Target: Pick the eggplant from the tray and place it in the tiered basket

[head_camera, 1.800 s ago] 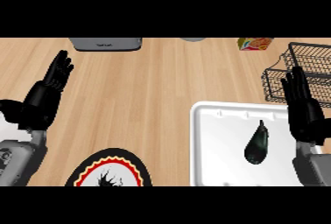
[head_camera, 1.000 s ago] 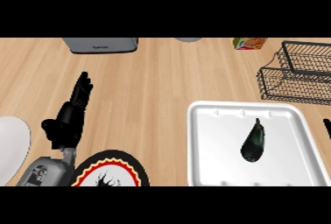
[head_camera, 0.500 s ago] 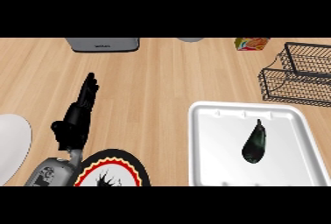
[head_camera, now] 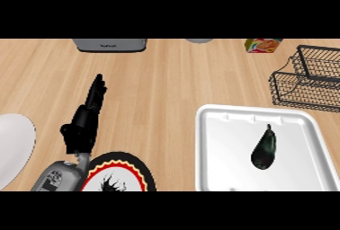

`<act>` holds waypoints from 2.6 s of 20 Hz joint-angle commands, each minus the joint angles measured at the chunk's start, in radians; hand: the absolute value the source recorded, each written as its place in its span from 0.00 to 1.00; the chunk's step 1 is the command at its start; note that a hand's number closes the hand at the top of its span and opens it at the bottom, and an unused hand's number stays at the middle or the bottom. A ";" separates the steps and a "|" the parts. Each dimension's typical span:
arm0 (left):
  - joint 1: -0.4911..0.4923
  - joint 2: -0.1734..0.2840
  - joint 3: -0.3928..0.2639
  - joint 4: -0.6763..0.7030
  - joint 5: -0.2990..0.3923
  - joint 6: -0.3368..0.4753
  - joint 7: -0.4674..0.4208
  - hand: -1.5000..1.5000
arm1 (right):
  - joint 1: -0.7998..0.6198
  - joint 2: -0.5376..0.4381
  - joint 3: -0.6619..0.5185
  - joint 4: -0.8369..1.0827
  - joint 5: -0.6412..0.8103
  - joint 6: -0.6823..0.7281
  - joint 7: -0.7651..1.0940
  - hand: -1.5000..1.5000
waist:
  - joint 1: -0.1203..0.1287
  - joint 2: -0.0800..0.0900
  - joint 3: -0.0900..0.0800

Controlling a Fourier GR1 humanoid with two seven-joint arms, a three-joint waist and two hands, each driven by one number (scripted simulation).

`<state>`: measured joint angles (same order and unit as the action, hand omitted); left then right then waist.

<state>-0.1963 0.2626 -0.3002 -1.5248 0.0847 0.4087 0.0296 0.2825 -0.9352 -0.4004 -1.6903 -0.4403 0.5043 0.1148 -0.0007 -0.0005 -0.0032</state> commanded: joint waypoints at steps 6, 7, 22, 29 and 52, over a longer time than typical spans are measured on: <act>-0.037 -0.028 0.012 0.000 -0.031 -0.014 0.031 0.50 | -0.181 -0.045 0.165 -0.253 -0.025 -0.112 0.459 0.00 | 0.009 0.001 0.002; -0.026 -0.035 0.046 0.066 -0.017 -0.039 -0.034 0.50 | -0.184 -0.010 0.179 -0.223 0.019 -0.088 0.437 0.00 | 0.004 0.002 0.002; 0.043 -0.081 0.077 0.006 -0.093 -0.057 -0.032 0.50 | -0.294 0.083 0.266 -0.179 0.103 0.086 0.636 0.00 | 0.000 0.000 0.003; 0.061 -0.090 0.091 -0.033 -0.105 -0.106 0.014 0.50 | -0.245 0.124 0.213 -0.252 0.202 0.152 0.660 0.00 | -0.003 -0.001 0.003; 0.015 -0.160 0.168 -0.012 -0.169 -0.159 0.034 0.50 | -0.283 0.333 0.250 -0.142 0.693 0.229 0.464 0.00 | -0.001 0.000 0.003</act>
<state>-0.1717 0.1145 -0.1493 -1.5277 -0.0728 0.2530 0.0452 -0.0081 -0.6319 -0.1237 -1.8394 0.2158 0.7112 0.5700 -0.0012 -0.0001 0.0001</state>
